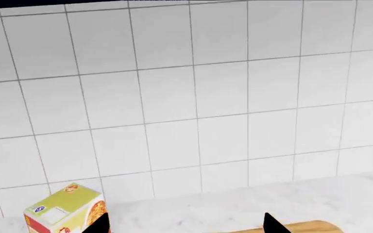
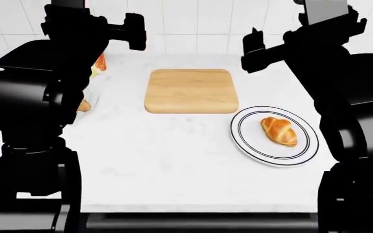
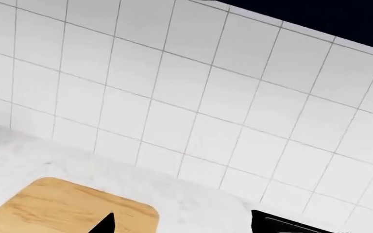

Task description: From the different types of pastries on the counter, select a croissant and place it on the cutting board. Then retrieve a jar of jam from the cabinet and place it alongside the croissant on the cutting board.

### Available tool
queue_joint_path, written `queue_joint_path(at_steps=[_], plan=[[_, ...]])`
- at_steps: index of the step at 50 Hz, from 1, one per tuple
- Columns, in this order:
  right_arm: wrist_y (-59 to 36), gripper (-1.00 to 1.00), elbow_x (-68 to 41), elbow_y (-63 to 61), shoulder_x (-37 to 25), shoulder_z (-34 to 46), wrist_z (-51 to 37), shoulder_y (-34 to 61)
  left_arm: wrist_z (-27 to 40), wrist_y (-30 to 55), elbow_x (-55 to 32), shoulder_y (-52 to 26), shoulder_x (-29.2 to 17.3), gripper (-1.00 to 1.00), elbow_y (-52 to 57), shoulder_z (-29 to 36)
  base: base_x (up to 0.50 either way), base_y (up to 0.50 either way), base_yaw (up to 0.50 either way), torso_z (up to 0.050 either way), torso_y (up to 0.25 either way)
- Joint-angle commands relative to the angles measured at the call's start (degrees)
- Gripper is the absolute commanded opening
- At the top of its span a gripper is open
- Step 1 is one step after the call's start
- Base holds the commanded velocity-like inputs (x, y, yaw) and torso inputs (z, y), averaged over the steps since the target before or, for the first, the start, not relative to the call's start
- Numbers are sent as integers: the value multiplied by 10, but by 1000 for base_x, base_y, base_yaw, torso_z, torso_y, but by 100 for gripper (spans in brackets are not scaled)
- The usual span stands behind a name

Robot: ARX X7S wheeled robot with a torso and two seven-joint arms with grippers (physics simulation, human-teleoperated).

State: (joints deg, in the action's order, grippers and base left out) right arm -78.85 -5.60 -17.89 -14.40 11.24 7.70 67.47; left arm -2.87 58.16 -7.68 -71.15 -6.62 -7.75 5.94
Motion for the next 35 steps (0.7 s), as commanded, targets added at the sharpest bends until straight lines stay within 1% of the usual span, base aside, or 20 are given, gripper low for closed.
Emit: queue_joint_path(at_steps=[1, 14, 17, 18, 20, 21, 23, 24, 26, 28, 30, 31, 32, 35], plan=[[-13, 100, -9, 13, 5, -17, 6, 12, -2, 13, -10, -19, 0, 100, -26, 2, 500, 0, 0, 0, 0], [-22, 100, -14, 8, -9, -6, 12, 14, 2, 30, -18, -24, 2, 100, -31, 7, 500, 16, 0, 0, 1], [-104, 100, -38, 22, -1, -25, 33, 45, 2, 31, -20, -19, 1, 100, -29, 6, 0, 0, 0, 0, 4], [-111, 100, -102, 47, -14, -30, -4, 59, 1, 31, -22, -17, 0, 100, -28, 5, 0, 0, 0, 0, 0], [-111, 100, -274, 110, -92, -11, -176, 97, 0, 35, -27, -12, -1, 100, -24, -2, 0, 0, 0, 0, 0], [-111, 100, -360, 125, -117, 0, -262, 110, -1, 37, -30, -10, -2, 100, -21, -5, 0, 0, 0, 0, 0], [-109, 100, -532, 147, -134, -20, -433, 110, -2, 42, -34, -6, -4, 100, -15, -8, 0, 0, 0, 0, 0], [-108, 100, -618, 178, -142, -17, -519, 112, -2, 45, -35, -7, -5, 100, -15, -8, 0, 0, 0, 0, 0], [-90, 100, -790, 214, -167, 33, -677, 127, -3, 46, -36, -7, -7, 100, -18, -7, 0, 0, 0, 0, 0], [-69, 100, -962, 225, -193, 96, -744, 142, -5, 44, -37, -8, -8, 100, -24, -5, 0, 0, 0, 0, 0], [-50, 100, -1133, 214, -220, 154, -787, 141, -7, 38, -37, -9, -8, 100, -36, -4, 0, 0, 0, 0, 0], [-41, 100, -1219, 202, -231, 171, -802, 138, -8, 35, -38, -9, -8, 100, -42, -2, 0, 0, 0, 0, 0], [-34, 100, -1273, 190, -241, 187, -817, 137, -9, 33, -40, -11, -6, 100, -47, -5, 0, 0, 0, 0, 0], [-4, 100, -1338, 152, -271, 227, -853, 145, -8, 39, -43, -14, -3, 100, -48, -5, 0, 0, 0, 0, 0]])
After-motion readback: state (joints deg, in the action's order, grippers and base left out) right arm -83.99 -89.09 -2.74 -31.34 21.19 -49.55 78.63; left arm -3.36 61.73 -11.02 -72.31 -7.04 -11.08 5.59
